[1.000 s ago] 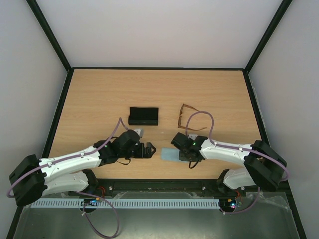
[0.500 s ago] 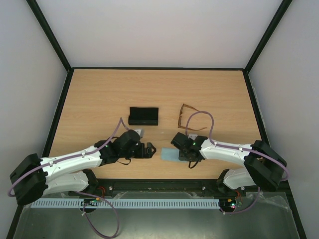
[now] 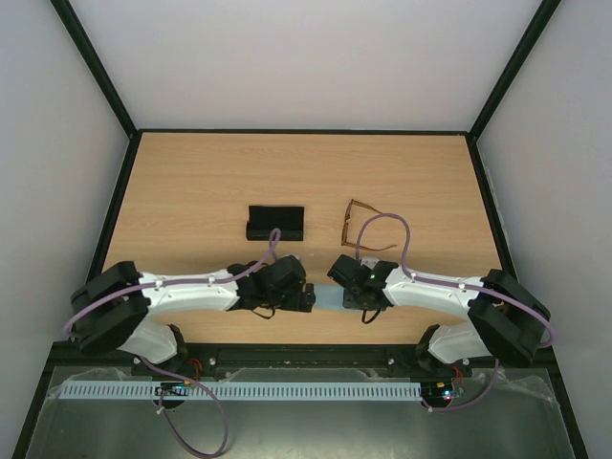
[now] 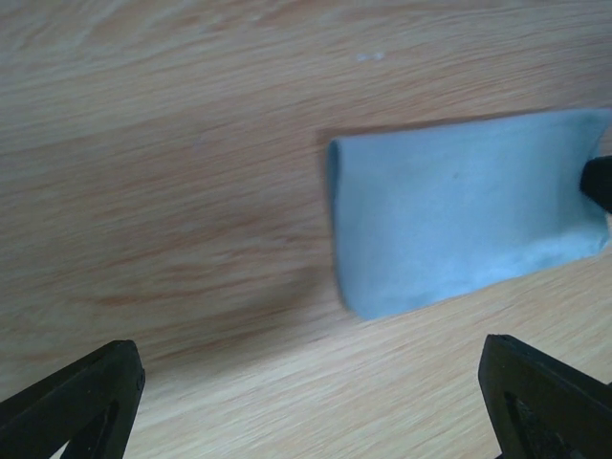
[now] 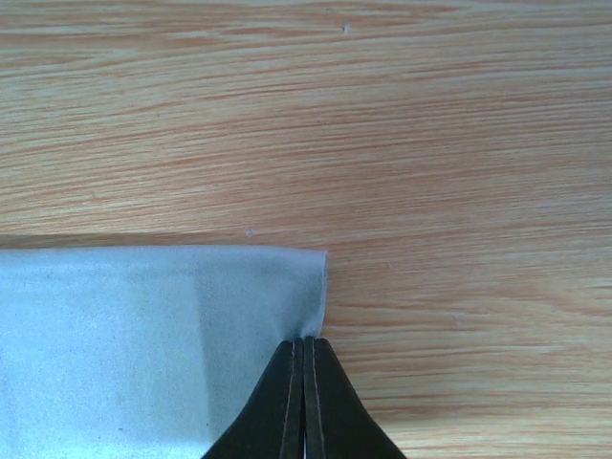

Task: Organize the sunglasses
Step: Pick up the glasses cleaning cloth from the center of the board.

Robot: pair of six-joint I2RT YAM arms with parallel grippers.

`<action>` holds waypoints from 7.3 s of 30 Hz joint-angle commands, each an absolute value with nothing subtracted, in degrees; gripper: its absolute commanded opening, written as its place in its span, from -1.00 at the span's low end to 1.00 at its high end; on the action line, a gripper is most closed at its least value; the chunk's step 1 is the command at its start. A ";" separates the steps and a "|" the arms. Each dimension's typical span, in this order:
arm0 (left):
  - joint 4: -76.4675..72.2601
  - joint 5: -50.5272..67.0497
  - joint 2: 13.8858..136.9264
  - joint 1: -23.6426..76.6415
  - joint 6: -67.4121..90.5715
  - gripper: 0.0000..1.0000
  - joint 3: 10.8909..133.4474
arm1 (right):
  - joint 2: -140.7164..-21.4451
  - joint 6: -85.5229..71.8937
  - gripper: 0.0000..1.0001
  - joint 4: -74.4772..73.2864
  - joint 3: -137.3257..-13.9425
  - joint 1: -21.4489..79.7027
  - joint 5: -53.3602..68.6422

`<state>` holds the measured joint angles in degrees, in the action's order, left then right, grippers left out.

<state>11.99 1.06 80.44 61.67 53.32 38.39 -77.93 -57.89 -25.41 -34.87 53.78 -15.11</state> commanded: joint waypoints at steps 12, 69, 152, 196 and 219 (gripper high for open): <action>24.25 -9.58 96.10 65.29 55.20 0.21 51.67 | -81.01 -57.79 -0.97 -19.05 -29.47 53.83 -12.27; 26.54 -6.69 109.82 67.74 59.53 -0.02 62.13 | -74.77 -58.94 -0.97 -16.15 -24.94 53.82 -10.15; 17.17 3.34 108.03 59.27 57.82 -0.90 55.19 | -64.42 -61.98 -0.97 -23.44 -20.20 53.90 -13.96; 21.70 3.33 102.89 57.37 53.45 -0.49 56.37 | -70.85 -59.32 -0.97 -33.21 -30.45 53.88 -19.03; 24.19 1.50 105.58 61.84 54.80 -0.03 61.93 | -67.48 -59.55 -0.97 -31.73 -28.37 53.87 -17.78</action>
